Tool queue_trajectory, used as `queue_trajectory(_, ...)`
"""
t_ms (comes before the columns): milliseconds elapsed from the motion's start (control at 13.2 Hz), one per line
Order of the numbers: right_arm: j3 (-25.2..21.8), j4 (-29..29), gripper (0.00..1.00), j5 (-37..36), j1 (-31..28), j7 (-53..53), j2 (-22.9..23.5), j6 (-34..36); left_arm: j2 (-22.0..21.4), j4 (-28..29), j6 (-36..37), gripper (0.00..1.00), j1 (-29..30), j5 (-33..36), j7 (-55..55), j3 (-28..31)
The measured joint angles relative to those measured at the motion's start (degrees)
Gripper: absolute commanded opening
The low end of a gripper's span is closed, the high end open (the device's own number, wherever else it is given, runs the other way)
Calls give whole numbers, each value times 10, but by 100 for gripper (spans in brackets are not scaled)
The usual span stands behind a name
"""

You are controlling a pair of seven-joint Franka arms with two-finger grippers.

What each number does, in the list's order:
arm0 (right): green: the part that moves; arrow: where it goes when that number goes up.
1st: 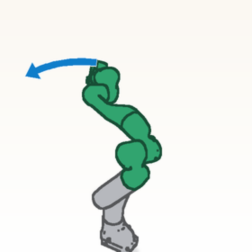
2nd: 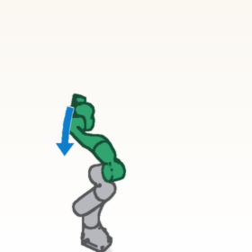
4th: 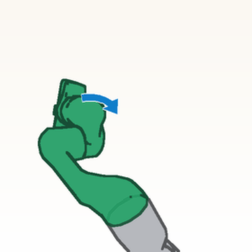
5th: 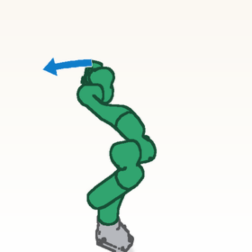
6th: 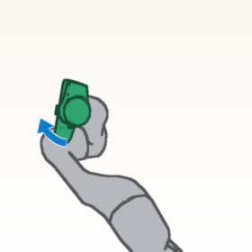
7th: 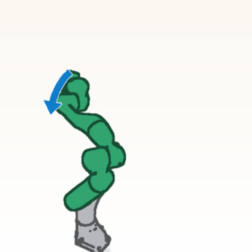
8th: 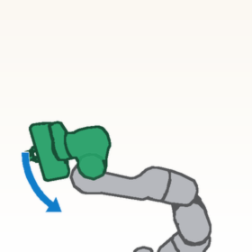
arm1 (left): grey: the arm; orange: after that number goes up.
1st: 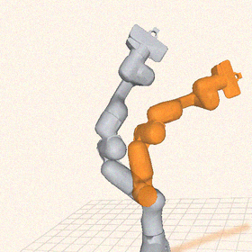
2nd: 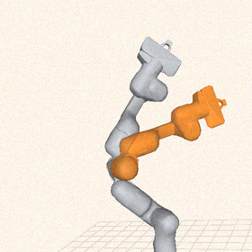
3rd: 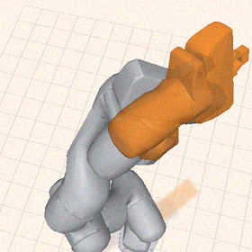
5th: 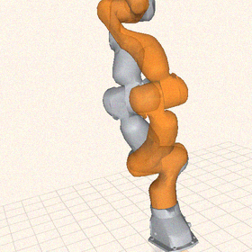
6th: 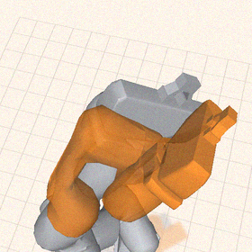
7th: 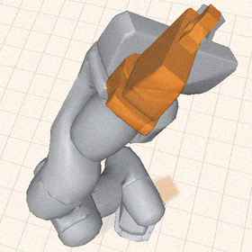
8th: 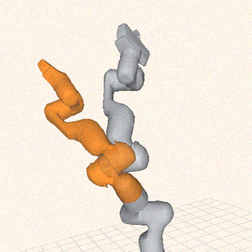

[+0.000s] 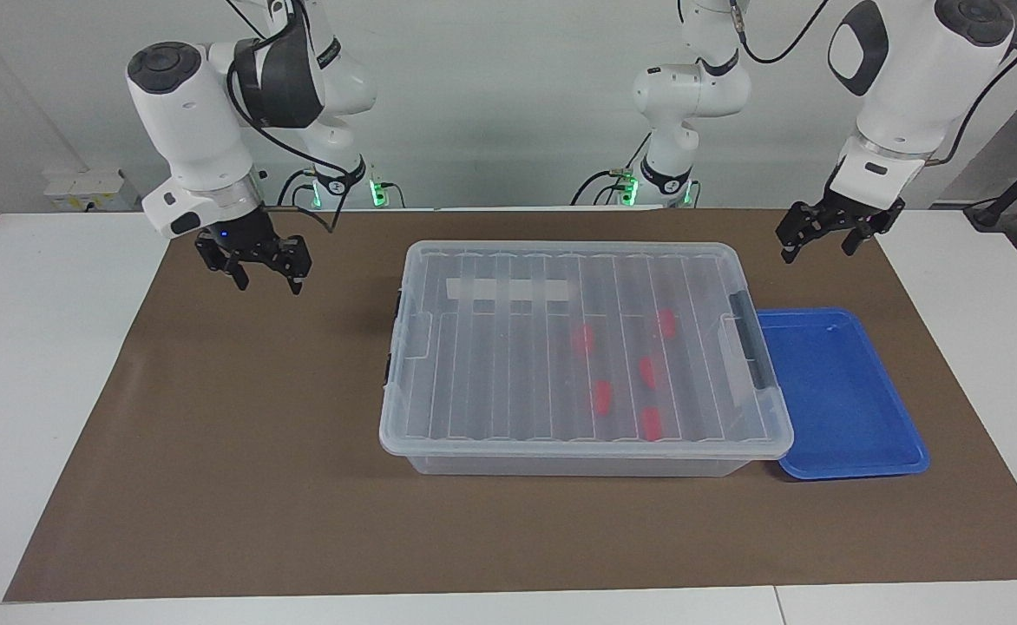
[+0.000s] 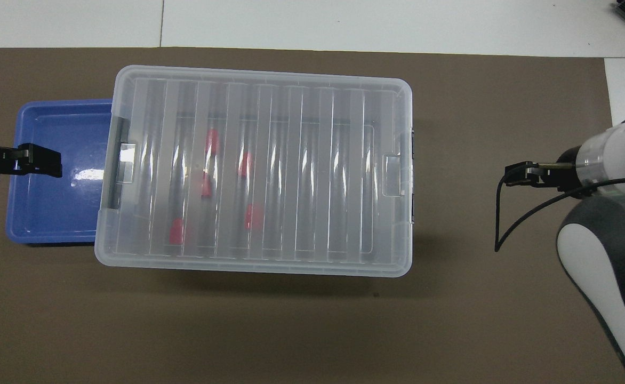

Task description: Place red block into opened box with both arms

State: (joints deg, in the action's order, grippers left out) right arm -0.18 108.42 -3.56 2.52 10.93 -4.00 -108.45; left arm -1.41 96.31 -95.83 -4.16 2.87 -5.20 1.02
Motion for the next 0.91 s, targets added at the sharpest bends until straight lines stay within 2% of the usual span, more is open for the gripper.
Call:
queue_trajectory(304, 0, -82, 100, 11, -15, 0, 5, 67, 0, 0, 0, 100, 0, 0, 0, 0)
queue_trajectory(608, 0, -176, 100, 25, -15, 0, 32, 143, 0, 0, 0, 100, 0, 0, 0, 0)
queue_trajectory(912, 0, -200, 100, 25, -15, 0, 42, 209, 0, 0, 0, 100, 0, 0, 0, 0)
